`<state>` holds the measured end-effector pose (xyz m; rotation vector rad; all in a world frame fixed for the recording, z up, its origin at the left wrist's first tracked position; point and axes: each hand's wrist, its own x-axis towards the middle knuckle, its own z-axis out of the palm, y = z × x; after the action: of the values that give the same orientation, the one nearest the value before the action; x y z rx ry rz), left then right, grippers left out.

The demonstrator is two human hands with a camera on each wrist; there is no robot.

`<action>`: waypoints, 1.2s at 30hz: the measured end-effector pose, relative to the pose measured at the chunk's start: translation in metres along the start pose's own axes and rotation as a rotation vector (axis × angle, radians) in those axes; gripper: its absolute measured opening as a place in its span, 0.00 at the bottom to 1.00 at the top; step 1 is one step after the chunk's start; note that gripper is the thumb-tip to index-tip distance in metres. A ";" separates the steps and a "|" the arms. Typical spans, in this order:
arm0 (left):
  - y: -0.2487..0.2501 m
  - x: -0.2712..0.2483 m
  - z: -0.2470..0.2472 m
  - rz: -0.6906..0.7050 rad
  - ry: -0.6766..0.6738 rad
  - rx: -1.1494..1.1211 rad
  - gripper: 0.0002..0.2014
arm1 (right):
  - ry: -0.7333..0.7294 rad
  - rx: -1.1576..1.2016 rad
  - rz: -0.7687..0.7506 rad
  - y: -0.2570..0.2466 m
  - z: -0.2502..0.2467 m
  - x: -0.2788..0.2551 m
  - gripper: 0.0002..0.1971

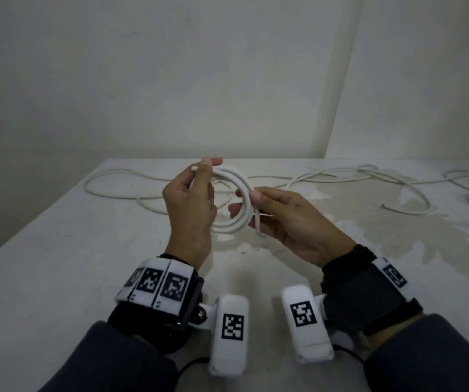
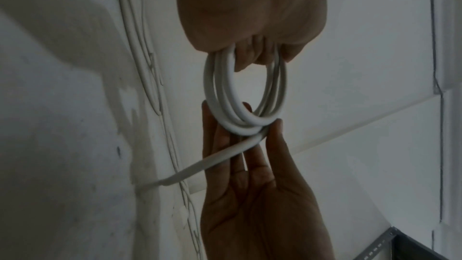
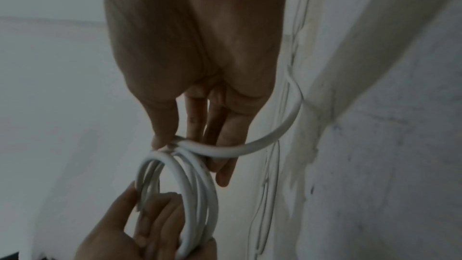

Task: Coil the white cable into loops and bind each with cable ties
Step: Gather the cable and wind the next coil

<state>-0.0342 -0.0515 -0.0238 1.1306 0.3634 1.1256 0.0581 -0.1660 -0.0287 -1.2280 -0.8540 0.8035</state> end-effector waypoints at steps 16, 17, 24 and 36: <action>-0.016 -0.005 0.005 -0.140 0.030 0.008 0.13 | -0.294 0.403 0.119 0.009 -0.004 0.003 0.15; -0.017 -0.005 0.006 -0.147 0.018 0.010 0.13 | -0.299 0.413 0.120 0.008 -0.004 0.004 0.13; -0.019 0.001 0.008 -0.225 -0.096 0.021 0.15 | -0.245 0.431 0.078 0.008 -0.005 0.005 0.09; -0.026 -0.011 0.008 -0.731 -0.491 0.276 0.15 | -0.166 0.659 -0.163 -0.011 -0.011 0.001 0.09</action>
<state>-0.0194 -0.0648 -0.0458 1.3151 0.4960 0.1472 0.0694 -0.1717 -0.0191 -0.5113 -0.7246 0.9607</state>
